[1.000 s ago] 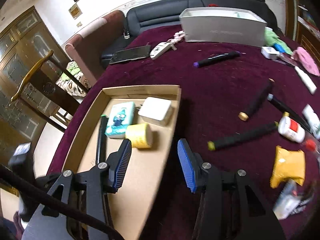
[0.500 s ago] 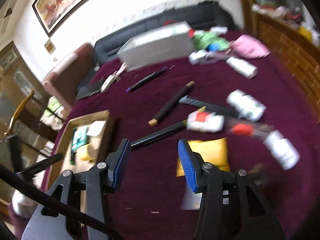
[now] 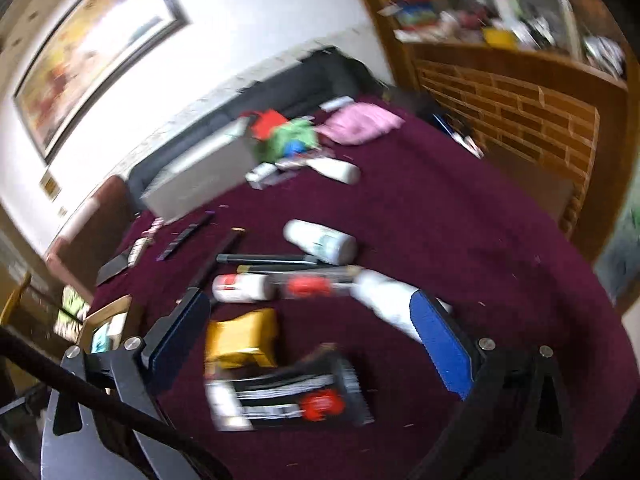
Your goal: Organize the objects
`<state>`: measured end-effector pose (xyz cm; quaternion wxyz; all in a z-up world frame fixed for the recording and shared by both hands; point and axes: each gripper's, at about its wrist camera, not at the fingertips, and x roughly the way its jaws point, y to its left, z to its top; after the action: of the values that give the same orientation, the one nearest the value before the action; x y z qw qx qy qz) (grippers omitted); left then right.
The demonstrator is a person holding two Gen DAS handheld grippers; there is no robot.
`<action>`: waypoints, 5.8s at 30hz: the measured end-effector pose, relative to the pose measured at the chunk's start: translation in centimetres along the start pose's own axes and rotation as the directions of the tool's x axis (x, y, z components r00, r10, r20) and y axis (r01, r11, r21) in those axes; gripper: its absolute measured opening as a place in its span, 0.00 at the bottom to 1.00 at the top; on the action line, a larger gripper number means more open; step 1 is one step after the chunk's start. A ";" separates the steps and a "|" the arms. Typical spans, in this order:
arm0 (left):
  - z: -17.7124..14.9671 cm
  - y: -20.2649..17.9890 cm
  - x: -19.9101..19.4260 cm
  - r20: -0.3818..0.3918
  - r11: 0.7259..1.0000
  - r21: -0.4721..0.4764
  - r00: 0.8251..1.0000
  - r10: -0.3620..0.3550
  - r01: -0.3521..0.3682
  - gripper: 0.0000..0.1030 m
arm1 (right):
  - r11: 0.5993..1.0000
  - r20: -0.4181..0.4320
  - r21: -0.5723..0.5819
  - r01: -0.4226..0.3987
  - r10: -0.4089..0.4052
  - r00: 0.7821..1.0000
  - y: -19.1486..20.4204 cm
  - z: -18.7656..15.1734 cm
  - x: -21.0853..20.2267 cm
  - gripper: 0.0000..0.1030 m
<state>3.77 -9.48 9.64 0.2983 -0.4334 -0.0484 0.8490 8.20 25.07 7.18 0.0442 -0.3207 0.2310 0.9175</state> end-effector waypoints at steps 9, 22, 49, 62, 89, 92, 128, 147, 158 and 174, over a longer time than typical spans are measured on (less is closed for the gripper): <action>2.3 -2.0 6.9 -0.009 0.914 0.296 0.956 0.294 -0.278 0.42 | 0.997 0.019 0.075 0.001 -0.002 1.000 -5.0 -1.0 2.3 0.98; 2.7 -1.0 13.4 -0.130 0.871 0.391 0.919 0.373 -0.298 0.24 | 0.990 -0.024 0.102 -0.100 0.103 0.994 -5.5 -1.4 2.6 0.98; -3.0 -1.0 3.1 0.011 0.997 0.050 0.998 0.061 -0.062 0.11 | 0.998 -0.031 0.066 -0.006 0.008 0.999 -5.2 -1.6 3.0 0.98; -5.0 3.9 -8.4 0.299 0.991 -0.092 0.952 -0.069 0.101 0.11 | 0.985 -0.089 -0.144 -0.095 0.083 0.993 5.2 0.5 1.8 0.97; -9.1 12.0 -11.6 0.324 0.970 -0.174 0.940 -0.106 0.170 0.12 | 0.944 -0.384 -0.282 0.169 -0.273 0.882 19.2 0.7 23.1 0.14; -8.8 10.0 -10.8 0.289 0.976 -0.136 0.949 -0.126 0.171 0.13 | 0.951 -0.409 -0.284 0.125 -0.238 0.881 18.9 0.5 22.6 0.12; -9.9 -1.9 -4.2 0.091 0.982 0.123 0.987 0.132 -0.142 0.11 | 0.912 -0.414 -0.033 -0.408 0.359 0.836 9.8 -3.8 3.9 0.12; -8.2 12.8 -15.4 0.312 0.970 -0.206 0.931 0.188 -0.126 0.11 | 0.809 -0.560 -0.168 -0.563 0.392 0.730 24.1 -9.1 5.7 0.13; -5.4 19.9 -10.3 0.153 0.948 -0.308 0.979 0.136 -0.083 0.12 | 0.819 -0.643 -0.231 -0.525 0.276 0.715 30.2 -13.0 11.0 0.13; -4.3 21.0 -7.4 0.104 0.924 -0.380 0.990 0.095 -0.049 0.12 | 0.844 -0.635 -0.269 -0.464 0.207 0.745 31.8 -13.5 13.2 0.13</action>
<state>0.64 -31.43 5.00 0.1745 -0.4321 -0.2122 0.8589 -1.82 -10.18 2.46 -0.2668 -0.5396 0.0902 0.7934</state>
